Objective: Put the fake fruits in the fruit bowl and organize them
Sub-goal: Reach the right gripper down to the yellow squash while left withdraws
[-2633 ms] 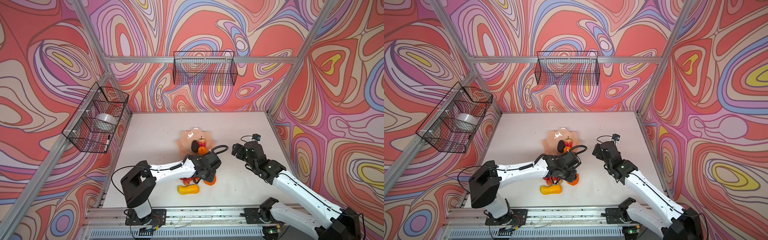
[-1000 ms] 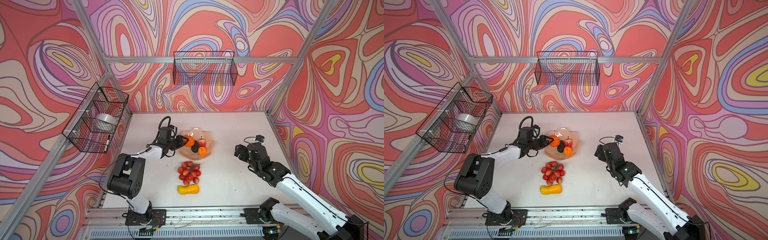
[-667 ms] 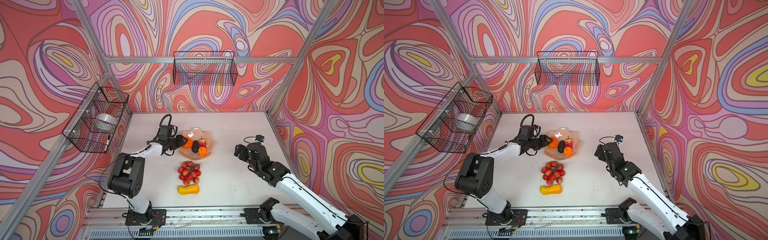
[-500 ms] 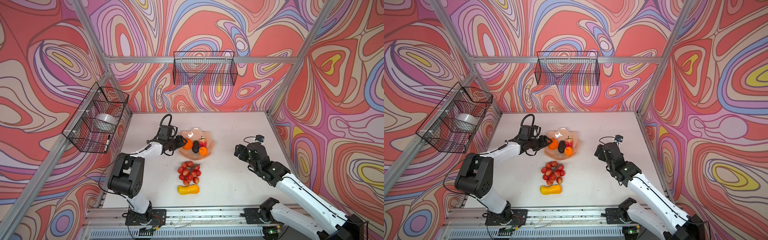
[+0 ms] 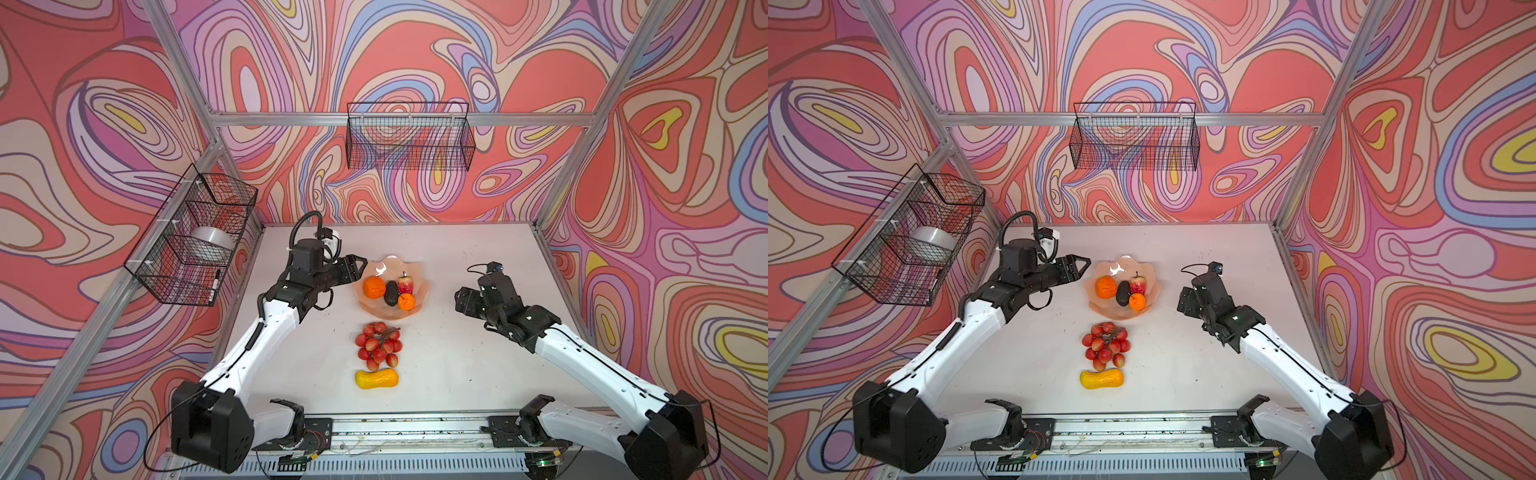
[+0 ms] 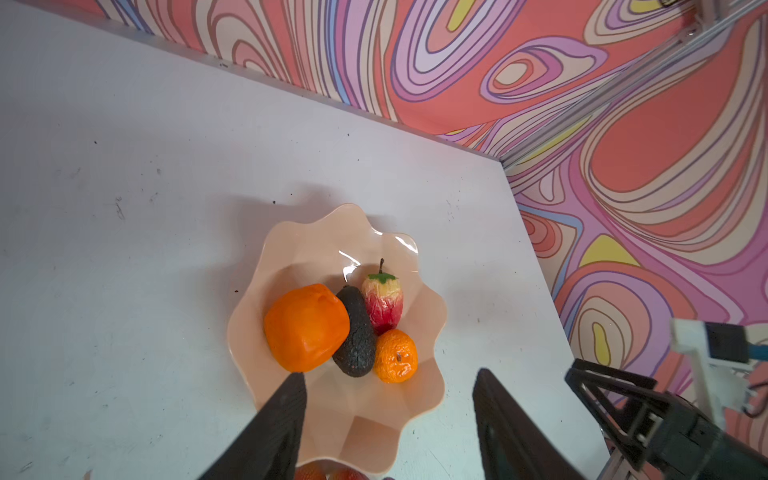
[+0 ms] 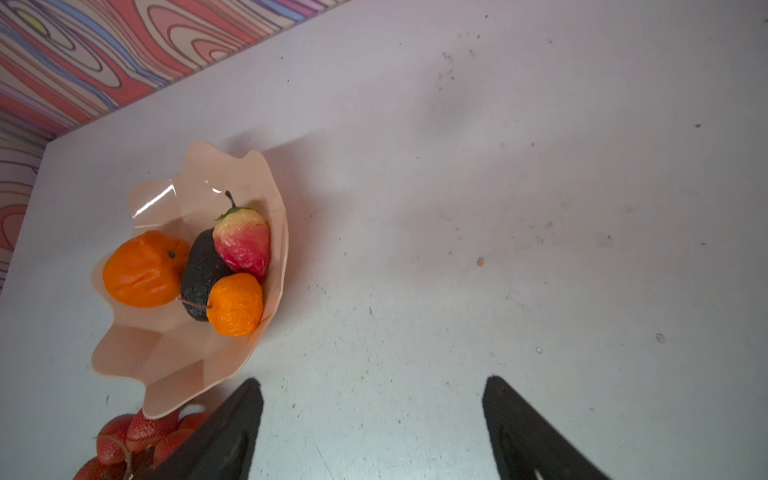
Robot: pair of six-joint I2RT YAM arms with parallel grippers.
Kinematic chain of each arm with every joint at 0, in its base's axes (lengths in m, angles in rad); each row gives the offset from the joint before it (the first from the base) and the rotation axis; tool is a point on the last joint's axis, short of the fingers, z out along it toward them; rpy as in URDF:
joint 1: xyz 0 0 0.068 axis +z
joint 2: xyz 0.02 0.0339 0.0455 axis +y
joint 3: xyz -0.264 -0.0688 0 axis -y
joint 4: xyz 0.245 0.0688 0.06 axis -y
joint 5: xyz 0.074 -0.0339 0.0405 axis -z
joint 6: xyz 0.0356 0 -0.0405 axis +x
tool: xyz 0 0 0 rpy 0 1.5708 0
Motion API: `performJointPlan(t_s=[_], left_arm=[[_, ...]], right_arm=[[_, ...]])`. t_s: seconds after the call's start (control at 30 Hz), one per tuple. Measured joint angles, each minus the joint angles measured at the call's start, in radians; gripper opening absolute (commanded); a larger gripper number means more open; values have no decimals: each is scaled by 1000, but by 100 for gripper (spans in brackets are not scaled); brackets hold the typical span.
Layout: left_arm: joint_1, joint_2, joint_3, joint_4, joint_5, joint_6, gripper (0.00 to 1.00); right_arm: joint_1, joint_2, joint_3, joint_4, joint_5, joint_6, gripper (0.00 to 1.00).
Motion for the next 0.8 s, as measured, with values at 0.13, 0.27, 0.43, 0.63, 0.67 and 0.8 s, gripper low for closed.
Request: performJointPlan(t_s=[0.13, 0.27, 0.43, 0.63, 0.67, 0.8], left_arm=[[0, -174, -69, -136, -26, 50, 68], [0, -326, -162, -270, -110, 77, 77], [0, -473, -260, -311, -183, 68, 83], [1, -687, -347, -298, -311, 26, 93], [2, -722, -358, -294, -332, 20, 93], [2, -829, -388, -288, -425, 1, 96]], right_arm=[[111, 18, 3, 25, -77, -80, 83], [303, 96, 75, 38, -153, -196, 79], [533, 289, 173, 68, -178, -325, 74], [682, 512, 250, 79, -188, -419, 67], [689, 535, 257, 80, -188, -429, 68], [705, 604, 287, 75, -175, -467, 69]])
